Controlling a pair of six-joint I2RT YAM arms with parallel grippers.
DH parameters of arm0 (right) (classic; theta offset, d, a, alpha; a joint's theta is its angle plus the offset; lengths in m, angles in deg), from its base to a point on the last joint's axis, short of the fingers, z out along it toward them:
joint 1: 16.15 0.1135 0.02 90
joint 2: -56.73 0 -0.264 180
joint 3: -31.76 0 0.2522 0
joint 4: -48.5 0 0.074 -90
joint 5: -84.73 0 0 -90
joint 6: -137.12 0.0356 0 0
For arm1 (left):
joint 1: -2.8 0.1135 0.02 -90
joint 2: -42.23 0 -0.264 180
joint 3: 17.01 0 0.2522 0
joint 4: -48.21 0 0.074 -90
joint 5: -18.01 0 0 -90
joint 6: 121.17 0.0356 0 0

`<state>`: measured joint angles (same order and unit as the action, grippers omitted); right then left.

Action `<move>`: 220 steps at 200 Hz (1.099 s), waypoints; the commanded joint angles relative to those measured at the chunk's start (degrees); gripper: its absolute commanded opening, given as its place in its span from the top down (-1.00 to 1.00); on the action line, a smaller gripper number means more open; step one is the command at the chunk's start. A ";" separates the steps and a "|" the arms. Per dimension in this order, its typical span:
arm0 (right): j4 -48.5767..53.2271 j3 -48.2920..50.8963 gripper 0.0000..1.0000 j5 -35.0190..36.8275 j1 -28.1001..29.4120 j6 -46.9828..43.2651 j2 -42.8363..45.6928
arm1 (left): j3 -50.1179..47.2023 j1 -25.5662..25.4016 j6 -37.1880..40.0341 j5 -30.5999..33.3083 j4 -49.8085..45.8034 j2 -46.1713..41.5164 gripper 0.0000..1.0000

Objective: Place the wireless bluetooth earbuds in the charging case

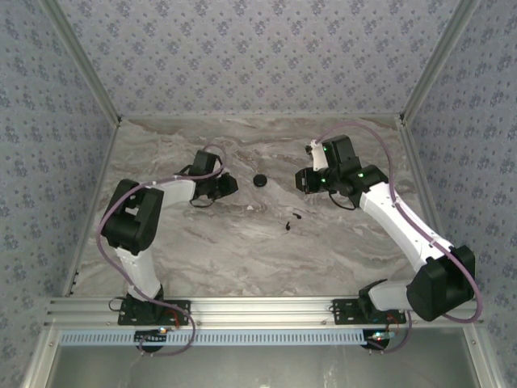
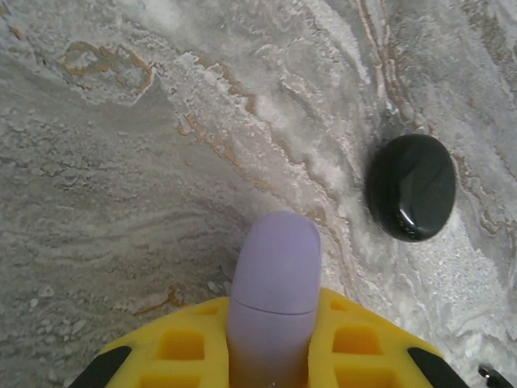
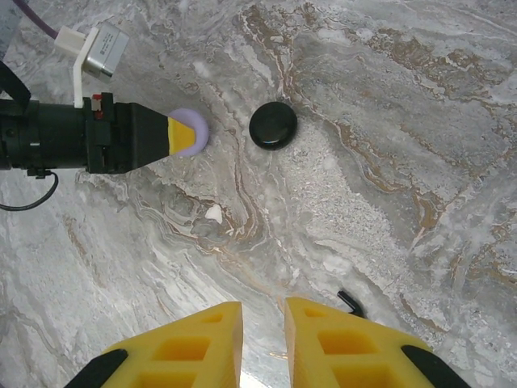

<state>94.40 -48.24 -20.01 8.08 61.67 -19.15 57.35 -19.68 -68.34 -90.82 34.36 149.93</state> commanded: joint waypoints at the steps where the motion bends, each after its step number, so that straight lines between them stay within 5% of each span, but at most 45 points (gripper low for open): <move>1: 1.79 0.69 0.56 0.35 -0.54 0.42 0.03 | 1.84 0.42 0.44 0.39 -2.38 1.57 0.71; 108: 2.04 0.87 0.45 -0.27 -1.38 -0.51 -2.00 | 5.09 0.42 8.02 11.65 -12.44 -2.54 -0.20; 159: 0.58 0.26 0.36 -2.16 -2.50 -1.19 -6.27 | 15.21 -2.61 16.82 11.25 -19.76 -1.89 -0.20; 220: -0.67 0.39 0.28 -3.71 -2.79 -0.84 -9.81 | 29.24 -4.33 16.39 6.86 -22.20 9.38 -0.08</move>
<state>94.47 -47.39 -22.24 5.61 61.21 -28.26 82.31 -24.10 -53.19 -81.61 16.04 153.84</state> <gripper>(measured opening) 0.357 0.549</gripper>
